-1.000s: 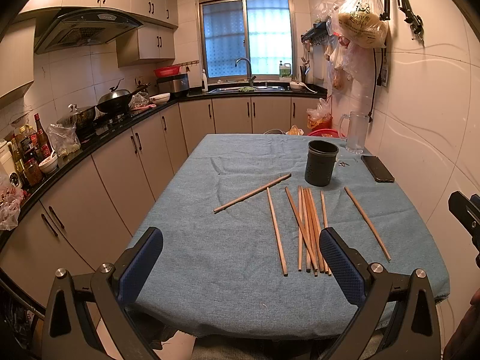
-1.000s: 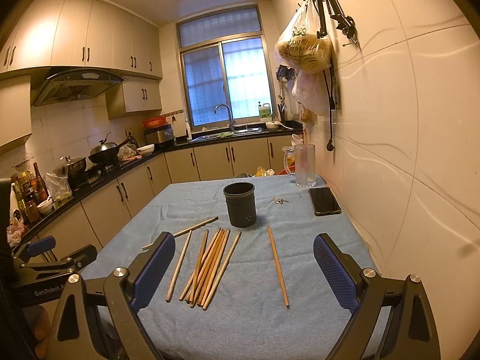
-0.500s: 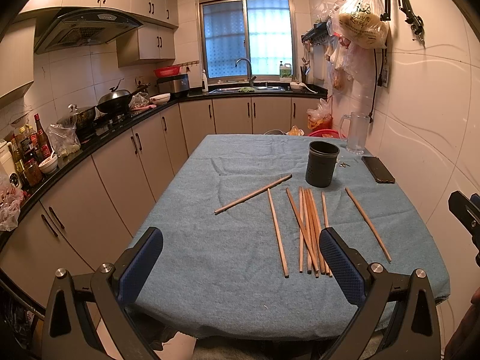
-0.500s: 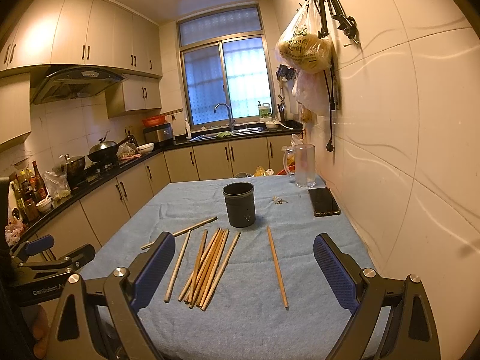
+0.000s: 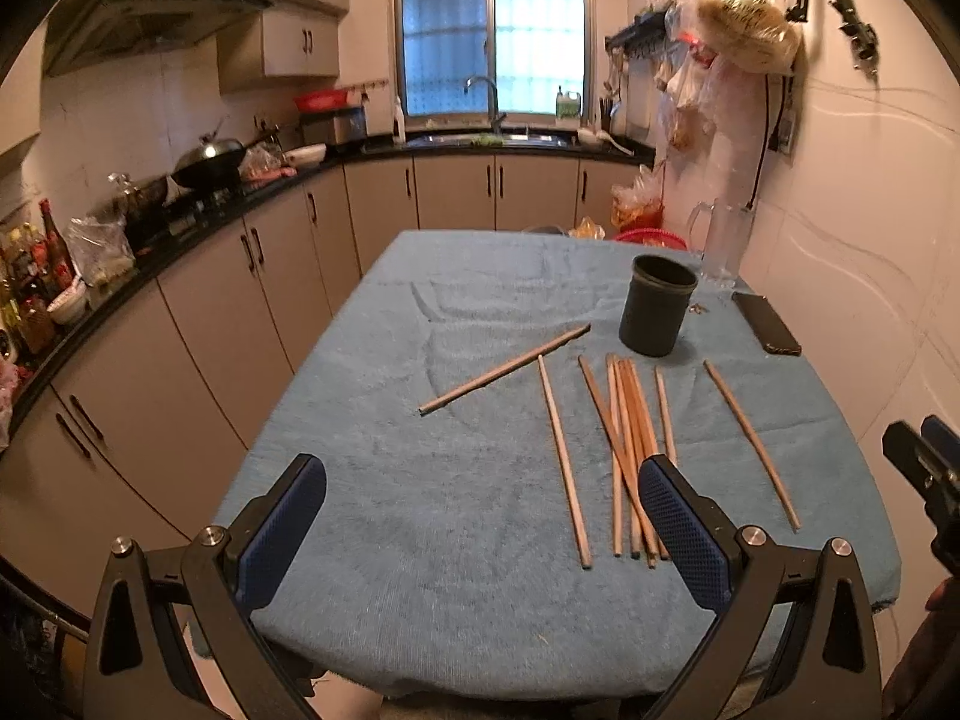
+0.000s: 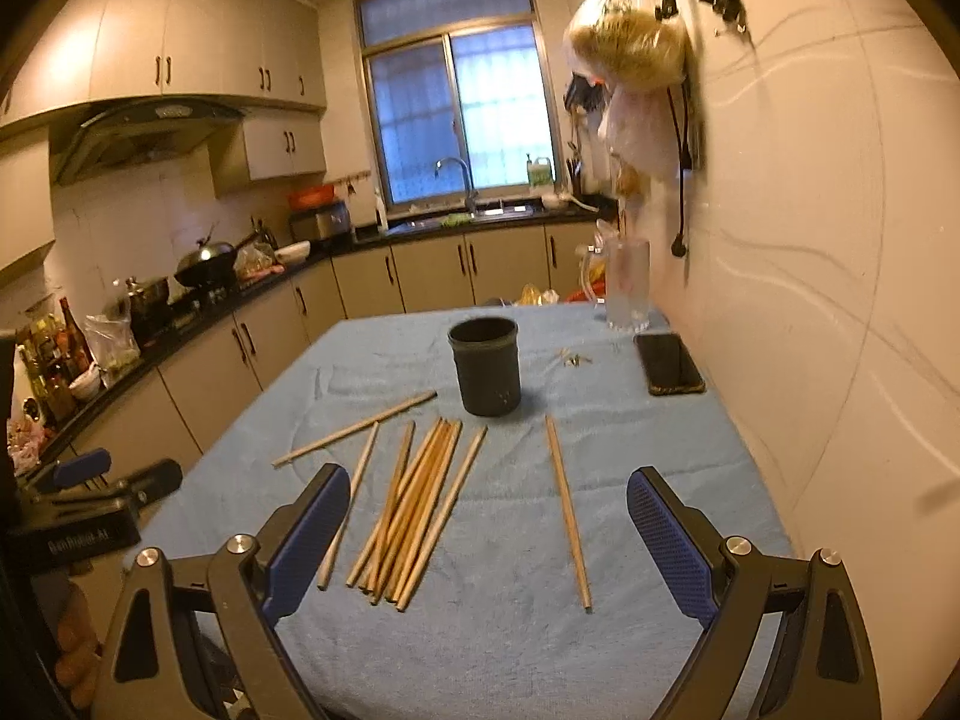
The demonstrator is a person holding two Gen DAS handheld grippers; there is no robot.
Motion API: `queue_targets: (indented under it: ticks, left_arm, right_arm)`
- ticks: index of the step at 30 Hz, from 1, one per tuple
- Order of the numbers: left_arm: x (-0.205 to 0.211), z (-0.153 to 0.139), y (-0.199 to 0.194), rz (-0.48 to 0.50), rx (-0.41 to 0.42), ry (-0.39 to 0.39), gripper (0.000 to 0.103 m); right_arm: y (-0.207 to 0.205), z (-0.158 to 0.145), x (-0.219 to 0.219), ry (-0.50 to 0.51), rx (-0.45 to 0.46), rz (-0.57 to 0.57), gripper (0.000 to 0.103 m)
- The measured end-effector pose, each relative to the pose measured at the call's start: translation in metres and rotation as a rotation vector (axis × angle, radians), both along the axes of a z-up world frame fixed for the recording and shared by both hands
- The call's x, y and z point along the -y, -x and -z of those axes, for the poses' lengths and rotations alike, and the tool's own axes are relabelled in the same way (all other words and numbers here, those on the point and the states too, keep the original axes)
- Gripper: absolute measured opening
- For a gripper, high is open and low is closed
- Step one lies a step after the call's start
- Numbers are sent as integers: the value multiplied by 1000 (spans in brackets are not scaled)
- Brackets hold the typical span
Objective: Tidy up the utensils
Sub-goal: 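Reach the right tool to a lone chopstick and close on it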
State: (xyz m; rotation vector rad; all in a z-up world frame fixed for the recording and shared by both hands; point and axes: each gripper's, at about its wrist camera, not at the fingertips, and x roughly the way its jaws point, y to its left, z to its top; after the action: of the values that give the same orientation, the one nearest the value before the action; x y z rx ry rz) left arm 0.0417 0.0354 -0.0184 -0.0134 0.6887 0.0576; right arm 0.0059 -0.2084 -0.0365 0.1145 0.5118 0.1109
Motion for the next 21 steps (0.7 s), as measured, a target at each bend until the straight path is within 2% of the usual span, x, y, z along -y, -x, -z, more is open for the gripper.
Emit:
queue_targets:
  ticks: [3, 6, 9, 12, 15, 17, 19, 21]
  left_arm:
    - [-3, 8, -23, 27, -26, -13, 103]
    - [-4, 15, -53, 68, -58, -19, 103]
    - [-7, 23, -82, 77, -97, -10, 103]
    - [-7, 30, -112, 129, -139, 11, 103]
    - [1, 33, -138, 161, -146, -36, 103]
    - [7, 36, -156, 199, -160, -55, 102]
    - [16, 40, -175, 242, -179, -78, 98]
    - [25, 44, -194, 284, -199, -103, 91]
  right_arm:
    - [-20, 16, -1, 14, -52, -19, 95]
    - [-48, 36, 3, 5, -166, -47, 95]
    - [-69, 48, 15, -21, -210, -40, 94]
    - [-90, 55, 26, -25, -227, -12, 91]
    - [-115, 64, 34, -46, -258, -16, 87]
    - [-131, 68, 34, -39, -286, -18, 80]
    - [-150, 75, 35, -32, -305, -28, 77]
    - [-165, 80, 33, -27, -328, -38, 68]
